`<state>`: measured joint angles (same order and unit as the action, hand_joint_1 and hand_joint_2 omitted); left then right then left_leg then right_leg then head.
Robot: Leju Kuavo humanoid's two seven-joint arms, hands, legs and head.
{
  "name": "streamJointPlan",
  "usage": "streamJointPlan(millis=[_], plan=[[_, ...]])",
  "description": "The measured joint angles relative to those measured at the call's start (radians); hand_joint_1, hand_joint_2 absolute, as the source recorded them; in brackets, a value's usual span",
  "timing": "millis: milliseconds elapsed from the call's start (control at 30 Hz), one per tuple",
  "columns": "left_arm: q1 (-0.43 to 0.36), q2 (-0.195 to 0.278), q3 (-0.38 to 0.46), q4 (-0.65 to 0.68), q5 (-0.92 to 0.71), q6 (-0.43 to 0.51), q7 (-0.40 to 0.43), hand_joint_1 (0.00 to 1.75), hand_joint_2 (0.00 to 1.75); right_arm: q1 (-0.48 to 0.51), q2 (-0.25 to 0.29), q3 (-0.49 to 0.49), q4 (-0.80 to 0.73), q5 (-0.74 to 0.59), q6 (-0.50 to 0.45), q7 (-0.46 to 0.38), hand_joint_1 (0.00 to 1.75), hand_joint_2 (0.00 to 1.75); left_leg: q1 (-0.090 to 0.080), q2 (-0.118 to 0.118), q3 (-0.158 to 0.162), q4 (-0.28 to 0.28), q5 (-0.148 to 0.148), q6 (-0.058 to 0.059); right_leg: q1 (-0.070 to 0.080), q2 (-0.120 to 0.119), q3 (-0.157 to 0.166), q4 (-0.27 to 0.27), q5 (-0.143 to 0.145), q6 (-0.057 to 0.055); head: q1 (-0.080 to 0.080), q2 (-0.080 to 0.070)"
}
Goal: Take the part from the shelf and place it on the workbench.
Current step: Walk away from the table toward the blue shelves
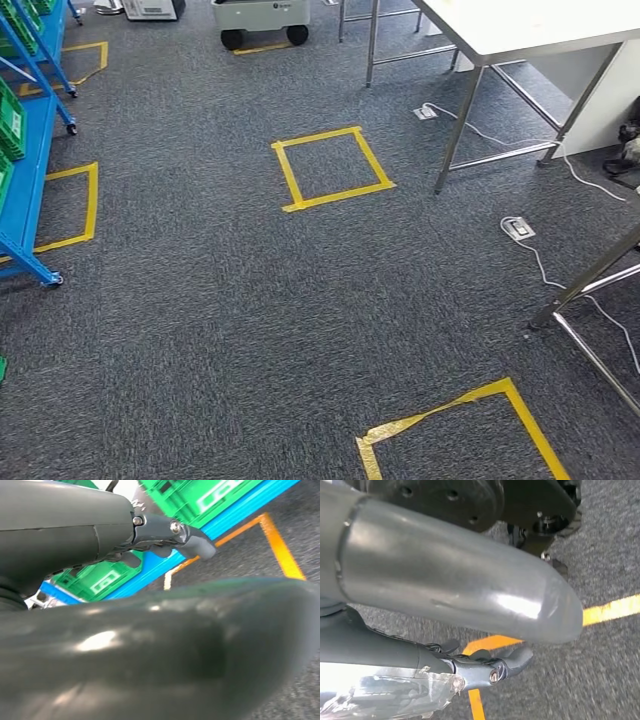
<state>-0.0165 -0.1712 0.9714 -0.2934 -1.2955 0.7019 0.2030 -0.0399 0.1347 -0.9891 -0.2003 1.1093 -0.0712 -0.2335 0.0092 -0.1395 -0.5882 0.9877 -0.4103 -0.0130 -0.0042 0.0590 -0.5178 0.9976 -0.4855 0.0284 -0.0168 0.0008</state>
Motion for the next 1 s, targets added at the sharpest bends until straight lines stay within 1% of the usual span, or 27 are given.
streamJointPlan(millis=[33,67,133,167,200,233,267,300,367,400,433,500,533,567,600,633,667,700,733,767,800,833,867,900,933,967,1000], plan=[[0.002,0.0,0.002,0.0,0.0,0.0,0.0,0.0,0.0,-0.001,0.0,0.0,0.0,0.0,0.0,0.0,0.0,0.0,-0.001,0.015,-0.007,0.01,-0.008,-0.004,0.0,-0.012,0.003,-0.003,0.005,-0.007,-0.001,0.0],[0.002,0.0,0.003,0.0,0.0,0.0,0.0,0.0,0.0,-0.002,0.0,0.0,0.0,0.0,0.0,-0.001,0.0,0.0,-0.002,0.041,-0.022,0.04,-0.029,-0.008,-0.001,-0.026,0.005,-0.007,0.009,-0.012,-0.004,0.0],[-0.002,-0.001,0.004,0.0,0.0,0.0,0.0,0.0,0.0,0.001,0.0,0.0,0.0,0.0,0.0,-0.002,0.0,0.0,-0.005,0.102,-0.076,0.155,-0.098,-0.013,0.0,-0.055,0.003,-0.009,0.012,-0.019,-0.008,0.0],[-0.004,-0.001,0.004,0.0,0.0,0.0,0.0,0.0,0.0,0.003,-0.001,0.0,0.0,0.0,0.0,-0.002,0.0,0.0,-0.004,0.116,-0.107,0.221,-0.129,-0.017,0.002,-0.071,0.001,-0.009,0.012,-0.02,-0.009,0.0],[-0.004,-0.002,0.005,0.0,0.0,0.0,0.0,0.0,0.0,0.005,-0.001,0.0,0.0,0.0,0.0,-0.002,0.0,0.0,-0.003,0.123,-0.126,0.265,-0.143,-0.019,0.003,-0.087,0.0,-0.009,0.012,-0.02,-0.009,0.0],[-0.004,-0.003,0.005,0.0,0.0,0.0,0.0,0.0,0.0,0.005,-0.001,0.0,0.0,0.0,0.0,-0.002,0.0,0.0,-0.002,0.127,-0.129,0.279,-0.14,-0.021,0.003,-0.102,-0.001,-0.009,0.011,-0.02,-0.009,0.0],[-0.003,-0.003,0.007,0.0,0.0,0.0,-0.001,0.0,0.0,0.004,-0.001,0.0,0.0,0.001,0.0,-0.002,0.0,0.0,-0.001,0.131,-0.113,0.253,-0.119,-0.022,0.003,-0.117,-0.001,-0.009,0.011,-0.02,-0.01,0.0],[-0.003,-0.002,0.01,0.0,0.0,0.0,-0.002,0.0,0.0,0.002,-0.002,0.0,0.0,0.001,0.001,-0.002,0.0,0.0,-0.001,0.144,-0.079,0.195,-0.088,-0.021,0.003,-0.129,0.001,-0.009,0.009,-0.018,-0.01,0.0],[-0.007,-0.002,0.017,0.0,0.002,0.0,-0.008,0.0,0.0,0.001,-0.002,0.0,0.0,0.003,0.002,-0.002,0.0,0.0,-0.003,0.195,-0.004,0.064,-0.041,-0.017,0.008,-0.152,0.002,-0.006,0.003,-0.01,-0.01,0.0],[-0.01,-0.003,0.02,0.0,0.004,0.0,-0.012,0.0,0.0,0.001,-0.003,0.0,0.0,0.003,0.002,-0.002,0.0,0.0,-0.005,0.212,0.018,0.024,-0.032,-0.012,0.011,-0.162,0.002,-0.005,-0.002,-0.005,-0.007,0.0],[-0.012,-0.003,0.024,0.0,0.005,0.0,-0.016,0.0,0.0,0.0,-0.003,0.0,0.0,0.003,0.003,-0.002,0.0,0.0,-0.007,0.218,0.026,0.006,-0.032,-0.007,0.014,-0.173,0.002,-0.005,-0.006,0.0,-0.005,0.0],[-0.012,-0.004,0.033,0.0,0.006,0.0,-0.023,0.0,0.0,-0.004,-0.004,0.0,0.0,0.004,0.004,-0.003,0.0,0.0,-0.008,0.191,0.025,0.001,-0.032,0.007,0.012,-0.189,0.01,-0.005,-0.012,0.009,-0.001,0.0],[-0.012,-0.003,0.038,0.0,0.005,0.0,-0.027,0.0,0.0,-0.007,-0.005,0.001,0.0,0.004,0.005,-0.003,0.0,0.0,-0.007,0.18,0.024,0.0,-0.03,0.013,0.01,-0.176,0.01,0.004,-0.022,0.014,0.0,0.0],[-0.013,-0.003,0.042,0.0,0.003,0.0,-0.029,0.0,0.0,-0.008,-0.005,0.001,0.0,0.004,0.005,-0.003,0.0,0.0,-0.005,0.169,0.024,-0.001,-0.026,0.019,0.007,-0.15,0.001,0.032,-0.042,0.019,0.002,0.0],[-0.014,-0.002,0.046,0.0,0.0,0.0,-0.031,0.0,0.0,-0.007,-0.005,0.001,0.0,0.004,0.005,-0.003,0.0,0.0,-0.004,0.157,0.023,-0.002,-0.023,0.026,0.005,-0.118,-0.02,0.082,-0.071,0.023,0.003,0.0],[-0.016,-0.002,0.049,0.0,-0.003,0.0,-0.033,0.0,0.0,-0.005,-0.005,0.001,0.0,0.004,0.005,-0.003,0.0,0.0,-0.004,0.145,0.021,-0.001,-0.022,0.03,0.004,-0.088,-0.051,0.151,-0.107,0.026,0.006,0.0],[-0.017,-0.003,0.053,0.0,-0.005,0.0,-0.036,0.0,0.0,-0.002,-0.005,0.001,0.0,0.004,0.005,-0.003,0.0,0.0,-0.004,0.13,0.02,-0.001,-0.021,0.033,0.003,-0.072,-0.086,0.223,-0.137,0.027,0.007,0.0],[-0.017,-0.004,0.057,0.0,-0.008,0.0,-0.039,0.0,0.0,0.0,-0.005,0.001,0.001,0.005,0.005,-0.003,0.0,0.0,-0.004,0.114,0.019,-0.001,-0.02,0.034,0.003,-0.065,-0.114,0.275,-0.15,0.027,0.007,0.0],[-0.017,-0.005,0.061,0.0,-0.011,0.0,-0.041,0.0,0.0,0.002,-0.005,0.0,0.001,0.005,0.005,-0.003,0.0,0.0,-0.005,0.1,0.018,-0.001,-0.02,0.034,0.003,-0.062,-0.13,0.3,-0.149,0.026,0.008,0.0],[-0.017,-0.005,0.065,0.0,-0.013,0.0,-0.044,0.0,0.0,0.003,-0.005,0.0,0.001,0.005,0.005,-0.003,0.0,0.0,-0.005,0.087,0.019,0.0,-0.019,0.034,0.003,-0.06,-0.132,0.293,-0.133,0.025,0.008,0.0],[-0.017,-0.005,0.068,0.0,-0.014,0.0,-0.046,0.0,0.0,0.003,-0.006,0.0,0.001,0.005,0.005,-0.003,0.0,0.0,-0.004,0.075,0.019,0.0,-0.019,0.033,0.003,-0.057,-0.119,0.257,-0.105,0.023,0.008,0.0],[-0.017,-0.005,0.07,0.0,-0.015,0.0,-0.048,0.0,0.0,0.003,-0.006,0.0,0.001,0.005,0.005,-0.003,0.0,0.0,-0.004,0.063,0.02,0.0,-0.018,0.032,0.002,-0.048,-0.094,0.198,-0.071,0.021,0.008,0.0],[-0.017,-0.006,0.072,0.0,-0.015,0.0,-0.05,0.0,0.0,0.003,-0.006,0.0,0.001,0.005,0.005,-0.003,0.0,0.0,-0.004,0.051,0.02,0.0,-0.017,0.029,-0.001,-0.023,-0.066,0.131,-0.039,0.02,0.008,0.0],[-0.019,-0.006,0.073,0.0,-0.016,0.0,-0.052,0.0,0.0,0.003,-0.007,0.0,0.001,0.006,0.005,-0.003,0.0,0.0,-0.005,0.037,0.018,0.002,-0.017,0.025,-0.004,0.0,-0.04,0.07,-0.016,0.019,0.008,0.0],[-0.019,-0.007,0.075,0.0,-0.017,0.0,-0.054,0.0,0.0,0.003,-0.007,0.001,0.001,0.006,0.005,-0.004,0.0,0.0,-0.005,0.025,0.016,0.003,-0.016,0.02,-0.005,0.019,-0.023,0.027,-0.003,0.018,0.008,0.0],[-0.019,-0.008,0.077,0.0,-0.018,0.0,-0.056,0.0,0.0,0.002,-0.008,0.001,0.001,0.006,0.006,-0.004,0.0,0.0,-0.004,0.014,0.012,0.003,-0.014,0.014,-0.005,0.028,-0.016,0.01,-0.002,0.015,0.007,0.0],[-0.018,-0.008,0.08,0.0,-0.018,0.0,-0.058,0.0,0.0,0.002,-0.008,0.001,0.001,0.007,0.006,-0.004,0.0,0.0,-0.003,0.002,0.008,0.002,-0.011,0.006,-0.003,0.02,-0.013,0.007,-0.002,0.01,0.007,0.0]])
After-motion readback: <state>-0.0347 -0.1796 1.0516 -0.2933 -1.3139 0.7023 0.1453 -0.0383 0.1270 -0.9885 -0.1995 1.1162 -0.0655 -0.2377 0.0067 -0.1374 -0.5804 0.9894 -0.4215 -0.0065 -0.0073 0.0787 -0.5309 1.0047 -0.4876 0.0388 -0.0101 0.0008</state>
